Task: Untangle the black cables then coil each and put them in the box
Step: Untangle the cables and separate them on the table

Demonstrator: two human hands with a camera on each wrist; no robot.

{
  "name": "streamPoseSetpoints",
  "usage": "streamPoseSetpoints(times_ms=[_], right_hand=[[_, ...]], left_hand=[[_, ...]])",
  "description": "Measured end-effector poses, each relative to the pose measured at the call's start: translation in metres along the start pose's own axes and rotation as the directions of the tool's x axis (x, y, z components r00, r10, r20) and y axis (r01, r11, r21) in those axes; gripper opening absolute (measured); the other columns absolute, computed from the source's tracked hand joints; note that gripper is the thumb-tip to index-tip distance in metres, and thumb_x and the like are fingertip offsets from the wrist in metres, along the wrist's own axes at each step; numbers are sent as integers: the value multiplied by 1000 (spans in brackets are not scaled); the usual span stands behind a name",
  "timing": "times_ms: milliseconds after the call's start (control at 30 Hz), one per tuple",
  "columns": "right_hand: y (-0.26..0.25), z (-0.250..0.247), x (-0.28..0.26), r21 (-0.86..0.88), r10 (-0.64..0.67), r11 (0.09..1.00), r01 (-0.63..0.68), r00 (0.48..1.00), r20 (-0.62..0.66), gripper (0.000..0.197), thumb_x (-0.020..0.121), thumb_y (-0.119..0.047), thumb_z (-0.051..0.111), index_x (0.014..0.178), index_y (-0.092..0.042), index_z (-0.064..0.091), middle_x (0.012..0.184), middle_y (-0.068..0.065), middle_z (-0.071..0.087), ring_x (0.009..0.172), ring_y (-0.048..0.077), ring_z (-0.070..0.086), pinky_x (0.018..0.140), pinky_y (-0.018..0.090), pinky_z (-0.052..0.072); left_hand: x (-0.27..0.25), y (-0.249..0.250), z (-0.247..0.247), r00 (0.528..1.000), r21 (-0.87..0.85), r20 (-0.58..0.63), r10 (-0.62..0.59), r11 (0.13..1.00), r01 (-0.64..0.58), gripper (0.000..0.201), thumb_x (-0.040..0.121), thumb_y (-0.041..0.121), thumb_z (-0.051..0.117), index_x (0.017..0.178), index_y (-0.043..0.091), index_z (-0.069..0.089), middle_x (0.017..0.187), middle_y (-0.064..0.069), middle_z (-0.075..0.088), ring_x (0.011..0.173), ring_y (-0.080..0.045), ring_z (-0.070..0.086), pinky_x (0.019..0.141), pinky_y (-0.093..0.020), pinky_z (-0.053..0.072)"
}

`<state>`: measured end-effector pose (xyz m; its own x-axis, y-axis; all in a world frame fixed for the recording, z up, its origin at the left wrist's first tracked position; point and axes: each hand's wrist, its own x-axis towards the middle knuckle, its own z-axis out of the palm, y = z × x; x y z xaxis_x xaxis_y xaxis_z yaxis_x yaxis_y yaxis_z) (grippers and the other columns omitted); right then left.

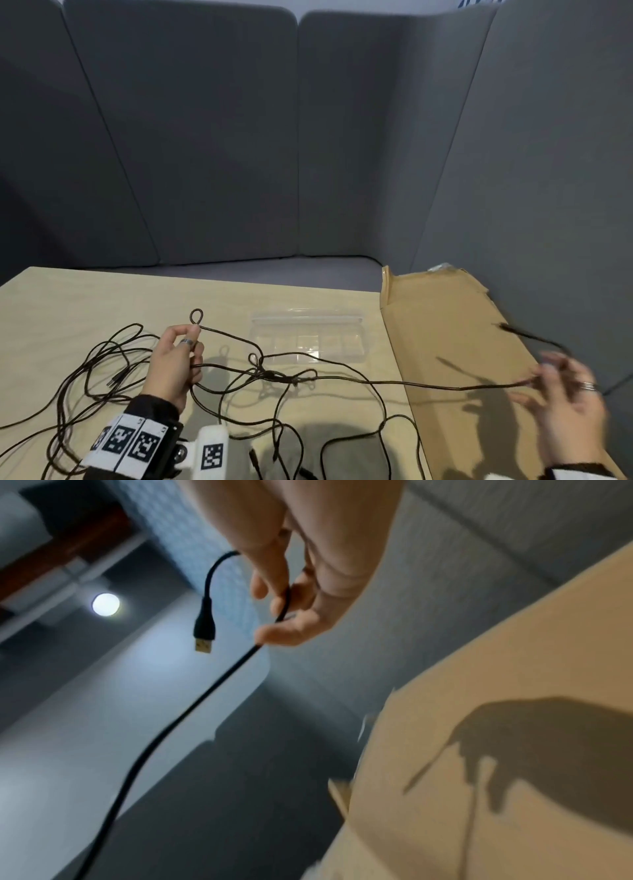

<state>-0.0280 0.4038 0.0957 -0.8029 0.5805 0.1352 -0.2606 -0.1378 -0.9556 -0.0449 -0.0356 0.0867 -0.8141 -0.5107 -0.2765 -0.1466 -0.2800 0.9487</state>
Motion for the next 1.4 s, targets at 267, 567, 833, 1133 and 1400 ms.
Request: streamPoseSetpoints(times_ms=[267, 567, 833, 1133, 1400], right_hand=[[23, -21, 7, -726, 24, 683, 85, 990, 138, 20, 94, -1, 45, 96, -11, 63, 88, 16, 59, 78, 21, 51, 65, 22, 37], [46, 63, -76, -702, 549, 333, 630, 475, 687, 82, 76, -55, 64, 142, -42, 18, 128, -16, 27, 126, 14, 38, 105, 25, 31], [24, 159, -94, -454, 196, 679, 577, 453, 870, 37, 91, -37, 54, 128, -31, 51, 117, -14, 51, 110, -2, 45, 97, 17, 32], [-25, 129, -18, -242, -52, 956, 165, 909, 413, 19, 98, -19, 44, 82, -21, 53, 54, -14, 46, 47, 0, 38, 50, 19, 34], [-65, 48, 62, 50, -177, 981, 189, 968, -179, 11, 98, -27, 36, 90, -27, 43, 63, -11, 45, 38, -2, 40, 34, 11, 30]], left_hand=[[-38, 13, 24, 975, -106, 219, -22, 993, 46, 17, 99, 22, 38, 83, 22, 43, 61, -8, 53, 32, -3, 21, 31, -8, 15], [-67, 31, 41, 900, -13, 433, 55, 998, -55, 11, 96, 24, 41, 86, 21, 45, 51, 0, 43, 37, -5, 17, 34, -10, 16], [-75, 48, 46, 819, 2, 567, 91, 994, -112, 11, 83, 35, 48, 82, 24, 49, 49, -1, 39, 36, -6, 15, 35, -14, 15], [-36, 48, -9, 921, 276, 387, 51, 946, -168, 14, 97, 21, 42, 84, 19, 44, 49, 1, 34, 38, -8, 17, 42, -18, 9], [35, -49, -65, 995, 565, 60, -83, 824, 34, 20, 93, 0, 40, 77, 10, 47, 42, -1, 42, 37, -12, 29, 43, -13, 19]])
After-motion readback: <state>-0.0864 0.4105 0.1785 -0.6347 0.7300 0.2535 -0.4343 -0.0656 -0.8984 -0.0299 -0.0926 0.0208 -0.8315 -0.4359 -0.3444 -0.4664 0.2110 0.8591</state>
